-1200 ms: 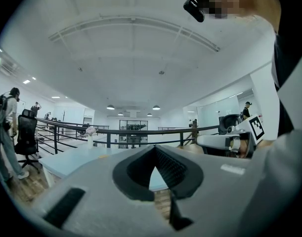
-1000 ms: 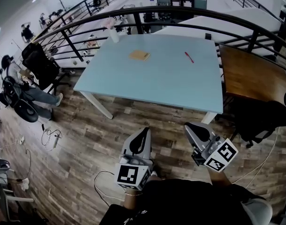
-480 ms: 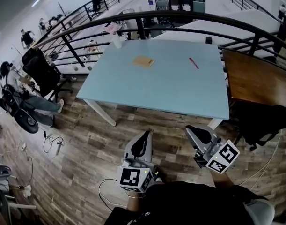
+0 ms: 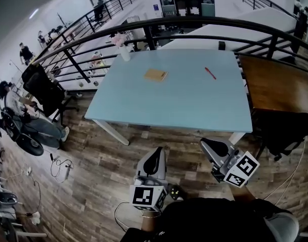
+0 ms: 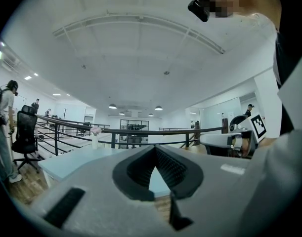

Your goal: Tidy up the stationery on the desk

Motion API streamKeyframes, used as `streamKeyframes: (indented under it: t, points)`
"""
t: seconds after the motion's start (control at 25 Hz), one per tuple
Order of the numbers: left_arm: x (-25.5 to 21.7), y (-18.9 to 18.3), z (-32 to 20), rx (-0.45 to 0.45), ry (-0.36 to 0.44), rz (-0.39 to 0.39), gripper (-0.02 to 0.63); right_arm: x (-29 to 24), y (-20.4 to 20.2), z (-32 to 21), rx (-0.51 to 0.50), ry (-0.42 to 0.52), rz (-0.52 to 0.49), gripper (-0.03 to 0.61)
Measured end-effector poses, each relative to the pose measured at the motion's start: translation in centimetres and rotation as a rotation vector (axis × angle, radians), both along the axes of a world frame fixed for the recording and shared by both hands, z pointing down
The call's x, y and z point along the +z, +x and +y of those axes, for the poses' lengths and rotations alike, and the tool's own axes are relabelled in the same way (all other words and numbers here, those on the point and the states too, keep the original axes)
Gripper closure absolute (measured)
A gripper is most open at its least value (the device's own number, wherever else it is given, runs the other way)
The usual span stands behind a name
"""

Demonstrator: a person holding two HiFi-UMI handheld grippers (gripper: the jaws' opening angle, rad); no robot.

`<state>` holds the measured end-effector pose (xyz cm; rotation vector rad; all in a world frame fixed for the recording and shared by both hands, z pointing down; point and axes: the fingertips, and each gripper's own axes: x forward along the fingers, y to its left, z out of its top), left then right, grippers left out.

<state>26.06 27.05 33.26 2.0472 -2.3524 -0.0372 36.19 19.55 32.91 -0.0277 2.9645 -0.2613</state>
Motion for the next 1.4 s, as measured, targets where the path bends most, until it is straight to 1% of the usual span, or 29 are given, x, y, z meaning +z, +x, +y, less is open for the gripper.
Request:
streamKeyframes:
  t: [0.48, 0.76, 0.96, 1.12, 1.24, 1.4]
  points:
    - [0.5, -8.5, 1.0, -0.016, -0.015, 0.027, 0.615, -0.3, -8.4, 0.6, -0.008, -0.004, 0.021, 0.569]
    - [0.0, -12.6, 1.2, -0.001, -0.002, 0.011, 0.615, -0.3, -12.4, 1.1, 0.006, -0.001, 0.026, 0.569]
    - [0.6, -14.5, 1.4, 0.018, -0.006, 0.019, 0.615, 0.2, -14.5, 1.6, 0.018, -0.005, 0.043, 0.569]
    - [0.6, -15.9, 2.1, 0.023, -0.012, 0.010, 0.615, 0.2, -16.1, 2.3, 0.018, -0.007, 0.057, 0.569]
    - [0.5, -17.5, 2.6, 0.006, -0.012, 0.012, 0.615, 0.1, -17.7, 2.4, 0.007, -0.007, 0.070, 0.569]
    - [0.8, -20.1, 3.9, -0.027, -0.010, 0.040, 0.615, 0.2, -20.0, 2.9, -0.009, -0.009, 0.090, 0.569]
